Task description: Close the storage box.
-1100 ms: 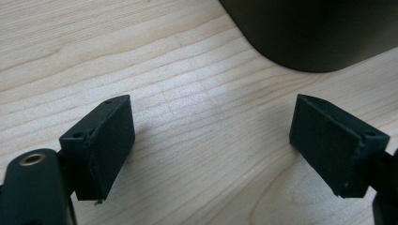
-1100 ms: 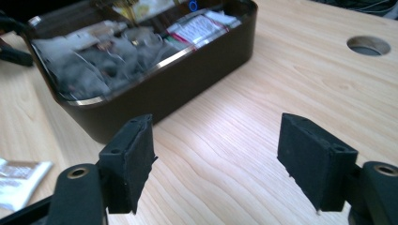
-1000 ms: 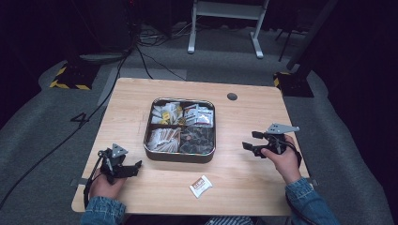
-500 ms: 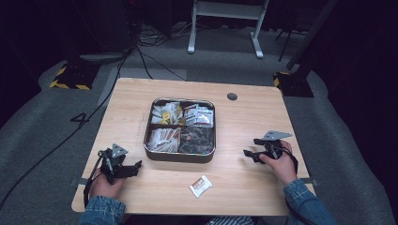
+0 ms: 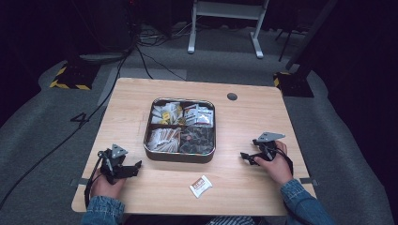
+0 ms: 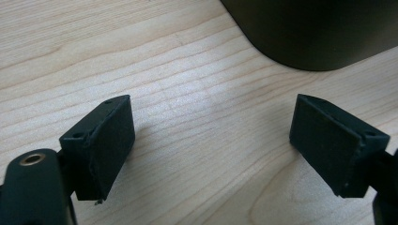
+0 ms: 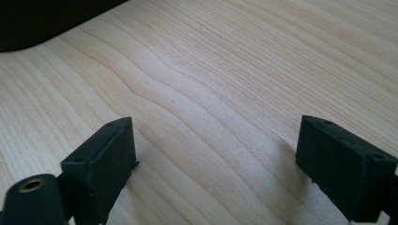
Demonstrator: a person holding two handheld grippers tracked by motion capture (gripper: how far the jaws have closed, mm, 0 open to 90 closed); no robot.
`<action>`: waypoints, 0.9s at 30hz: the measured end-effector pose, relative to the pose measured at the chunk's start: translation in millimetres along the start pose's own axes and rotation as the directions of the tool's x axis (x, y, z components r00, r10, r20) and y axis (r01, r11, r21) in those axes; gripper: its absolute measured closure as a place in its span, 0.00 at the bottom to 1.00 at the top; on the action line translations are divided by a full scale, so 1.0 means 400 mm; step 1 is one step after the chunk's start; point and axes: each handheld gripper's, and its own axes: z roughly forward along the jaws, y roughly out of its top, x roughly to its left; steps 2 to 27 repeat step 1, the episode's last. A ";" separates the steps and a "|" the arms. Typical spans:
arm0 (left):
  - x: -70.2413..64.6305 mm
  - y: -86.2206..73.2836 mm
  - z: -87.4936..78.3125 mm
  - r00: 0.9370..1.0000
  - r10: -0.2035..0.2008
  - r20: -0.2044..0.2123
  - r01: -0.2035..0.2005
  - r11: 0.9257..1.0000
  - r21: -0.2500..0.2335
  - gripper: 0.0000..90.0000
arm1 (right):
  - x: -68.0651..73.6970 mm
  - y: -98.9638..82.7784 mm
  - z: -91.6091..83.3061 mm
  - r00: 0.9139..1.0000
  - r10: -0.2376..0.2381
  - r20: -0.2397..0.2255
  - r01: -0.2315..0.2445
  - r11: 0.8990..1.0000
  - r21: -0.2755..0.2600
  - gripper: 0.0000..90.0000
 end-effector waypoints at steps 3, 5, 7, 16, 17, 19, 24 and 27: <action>0.000 0.000 0.000 1.000 0.000 0.000 0.000 1.000 0.000 0.16 | 0.000 0.000 0.000 1.000 0.000 -0.001 0.000 1.000 0.000 0.14; 0.000 0.000 0.000 1.000 0.000 0.000 0.000 1.000 0.000 0.16 | 0.000 0.000 0.000 1.000 0.000 -0.001 0.000 1.000 0.000 0.14; 0.000 0.000 0.000 1.000 0.000 0.000 0.000 1.000 0.000 0.16 | 0.000 0.000 0.000 1.000 0.000 -0.001 0.000 1.000 0.000 0.14; 0.000 0.000 0.000 1.000 0.000 0.000 0.000 1.000 0.000 0.16 | 0.000 0.000 0.000 1.000 0.000 -0.001 0.000 1.000 0.000 0.14; 0.000 0.000 0.000 1.000 0.000 0.000 0.000 1.000 0.000 0.16 | 0.000 0.000 0.000 1.000 0.000 -0.001 0.000 1.000 0.000 0.14; 0.000 0.000 0.000 1.000 0.000 0.000 0.000 1.000 0.000 0.16 | 0.000 0.000 0.000 1.000 0.000 -0.001 0.000 1.000 0.000 0.14; 0.000 0.000 0.000 1.000 0.000 0.000 0.000 1.000 0.000 0.16 | 0.000 0.000 0.000 1.000 0.000 -0.001 0.000 1.000 0.000 0.14; 0.000 0.000 0.000 1.000 0.000 0.000 0.000 1.000 0.000 0.16 | 0.000 0.000 0.000 1.000 0.000 -0.001 0.000 1.000 0.000 0.14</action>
